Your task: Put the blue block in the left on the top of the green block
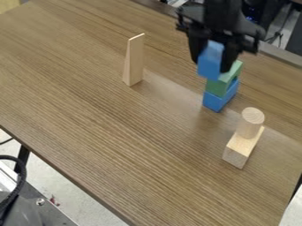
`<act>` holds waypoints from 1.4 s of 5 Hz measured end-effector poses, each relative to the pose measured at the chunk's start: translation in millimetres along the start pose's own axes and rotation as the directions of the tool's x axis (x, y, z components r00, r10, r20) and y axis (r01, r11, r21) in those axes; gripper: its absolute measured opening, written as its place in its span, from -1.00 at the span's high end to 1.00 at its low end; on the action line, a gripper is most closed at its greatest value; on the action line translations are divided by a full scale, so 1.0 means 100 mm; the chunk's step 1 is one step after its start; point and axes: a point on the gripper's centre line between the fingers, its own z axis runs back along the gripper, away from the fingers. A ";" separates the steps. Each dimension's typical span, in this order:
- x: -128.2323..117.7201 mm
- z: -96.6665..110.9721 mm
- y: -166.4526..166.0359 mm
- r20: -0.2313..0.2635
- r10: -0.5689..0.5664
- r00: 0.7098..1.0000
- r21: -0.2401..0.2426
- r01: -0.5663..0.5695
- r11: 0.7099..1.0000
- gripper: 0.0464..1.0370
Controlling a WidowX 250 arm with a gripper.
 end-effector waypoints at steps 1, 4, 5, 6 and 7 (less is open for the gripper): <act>0.12 -0.11 -0.06 -0.008 -0.004 1.000 0.030 0.004 1.000 -0.04; 0.25 -0.13 -0.08 -0.023 0.037 0.999 0.019 -0.037 0.999 -0.04; 0.26 -0.12 -0.03 -0.034 0.043 0.999 0.010 -0.043 0.999 -0.04; 0.27 -0.13 0.02 -0.041 0.048 0.998 0.003 -0.048 0.999 -0.04; 0.27 -0.14 0.06 -0.046 0.049 0.998 0.001 -0.049 0.999 -0.04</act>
